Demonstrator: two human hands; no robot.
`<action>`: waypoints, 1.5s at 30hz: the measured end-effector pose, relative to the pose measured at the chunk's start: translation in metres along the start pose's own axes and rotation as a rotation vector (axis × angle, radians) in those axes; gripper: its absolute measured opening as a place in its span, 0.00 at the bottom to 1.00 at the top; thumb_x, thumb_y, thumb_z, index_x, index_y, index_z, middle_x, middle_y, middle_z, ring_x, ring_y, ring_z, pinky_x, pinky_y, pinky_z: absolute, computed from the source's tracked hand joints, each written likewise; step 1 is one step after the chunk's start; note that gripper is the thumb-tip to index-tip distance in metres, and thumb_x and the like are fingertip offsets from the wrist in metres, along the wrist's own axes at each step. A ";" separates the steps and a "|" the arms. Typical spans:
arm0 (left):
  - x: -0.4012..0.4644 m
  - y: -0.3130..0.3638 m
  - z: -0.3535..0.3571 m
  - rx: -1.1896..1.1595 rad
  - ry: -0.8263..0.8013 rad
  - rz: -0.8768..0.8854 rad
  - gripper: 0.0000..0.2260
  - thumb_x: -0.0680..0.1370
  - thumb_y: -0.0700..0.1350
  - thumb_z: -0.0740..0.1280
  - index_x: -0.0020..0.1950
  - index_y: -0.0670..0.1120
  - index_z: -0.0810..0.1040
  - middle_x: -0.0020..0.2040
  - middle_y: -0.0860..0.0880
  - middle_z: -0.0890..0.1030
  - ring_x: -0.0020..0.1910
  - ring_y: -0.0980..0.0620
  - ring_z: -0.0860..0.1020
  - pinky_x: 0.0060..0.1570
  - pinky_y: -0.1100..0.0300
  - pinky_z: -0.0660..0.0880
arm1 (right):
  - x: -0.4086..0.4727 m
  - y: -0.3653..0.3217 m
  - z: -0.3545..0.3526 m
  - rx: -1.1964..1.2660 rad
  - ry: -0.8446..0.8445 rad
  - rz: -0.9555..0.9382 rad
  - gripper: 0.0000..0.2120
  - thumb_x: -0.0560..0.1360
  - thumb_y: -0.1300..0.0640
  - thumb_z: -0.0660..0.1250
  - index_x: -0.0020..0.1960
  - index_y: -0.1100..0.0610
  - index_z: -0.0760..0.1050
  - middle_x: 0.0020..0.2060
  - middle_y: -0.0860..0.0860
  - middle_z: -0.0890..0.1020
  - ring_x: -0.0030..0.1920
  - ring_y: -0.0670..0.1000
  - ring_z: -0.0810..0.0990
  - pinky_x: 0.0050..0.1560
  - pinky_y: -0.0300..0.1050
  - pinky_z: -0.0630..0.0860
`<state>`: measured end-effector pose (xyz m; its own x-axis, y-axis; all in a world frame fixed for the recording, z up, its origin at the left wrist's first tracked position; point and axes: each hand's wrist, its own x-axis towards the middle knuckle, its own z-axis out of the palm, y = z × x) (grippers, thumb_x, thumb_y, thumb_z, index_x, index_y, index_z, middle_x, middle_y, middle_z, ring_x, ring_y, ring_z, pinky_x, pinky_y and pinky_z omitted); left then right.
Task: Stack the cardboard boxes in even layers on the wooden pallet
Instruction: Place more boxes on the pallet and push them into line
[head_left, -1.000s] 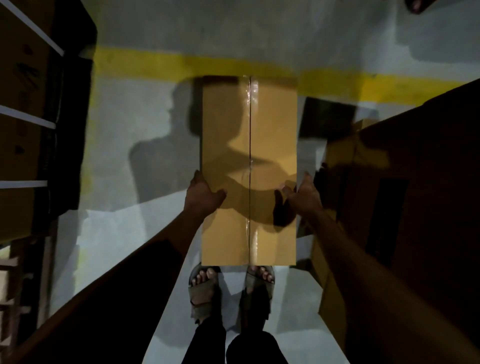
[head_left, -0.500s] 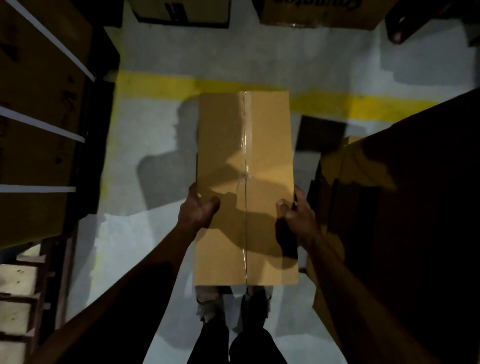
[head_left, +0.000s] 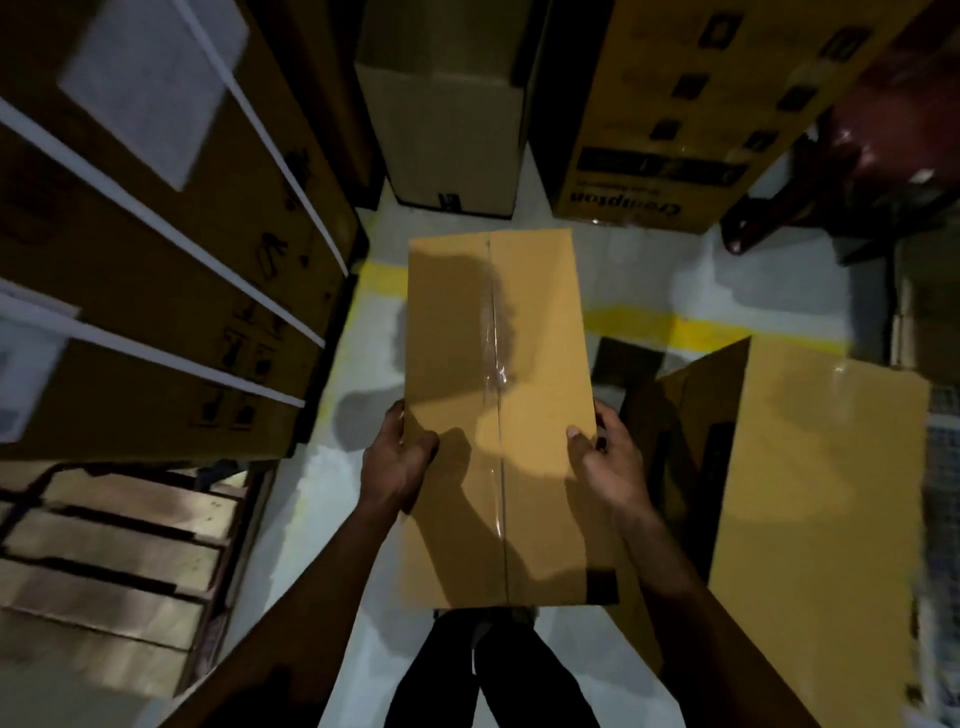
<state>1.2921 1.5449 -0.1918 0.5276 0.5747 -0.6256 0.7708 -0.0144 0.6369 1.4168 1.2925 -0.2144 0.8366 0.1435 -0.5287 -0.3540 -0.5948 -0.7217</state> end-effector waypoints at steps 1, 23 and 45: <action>-0.020 0.008 -0.013 -0.012 0.014 -0.003 0.29 0.80 0.50 0.70 0.79 0.60 0.66 0.59 0.58 0.74 0.56 0.51 0.75 0.57 0.56 0.71 | -0.016 -0.015 -0.007 -0.003 -0.004 -0.017 0.25 0.80 0.49 0.68 0.76 0.43 0.67 0.71 0.47 0.74 0.66 0.51 0.75 0.63 0.50 0.76; -0.343 -0.016 -0.129 -0.362 0.451 -0.099 0.35 0.70 0.66 0.65 0.78 0.65 0.66 0.70 0.54 0.79 0.66 0.46 0.78 0.66 0.44 0.75 | -0.219 -0.158 -0.054 -0.199 -0.405 -0.506 0.24 0.81 0.47 0.67 0.76 0.46 0.68 0.63 0.48 0.72 0.63 0.51 0.73 0.58 0.47 0.72; -0.620 -0.236 -0.162 -0.754 1.035 -0.373 0.31 0.72 0.63 0.63 0.76 0.64 0.67 0.63 0.55 0.81 0.62 0.44 0.78 0.66 0.42 0.75 | -0.488 -0.143 0.120 -0.408 -1.046 -0.869 0.24 0.82 0.46 0.67 0.76 0.48 0.69 0.67 0.52 0.74 0.66 0.53 0.75 0.65 0.52 0.74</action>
<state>0.7250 1.3250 0.1183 -0.4415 0.8025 -0.4014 0.2467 0.5387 0.8056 1.0086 1.4030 0.0935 -0.0322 0.9788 -0.2023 0.3990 -0.1729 -0.9005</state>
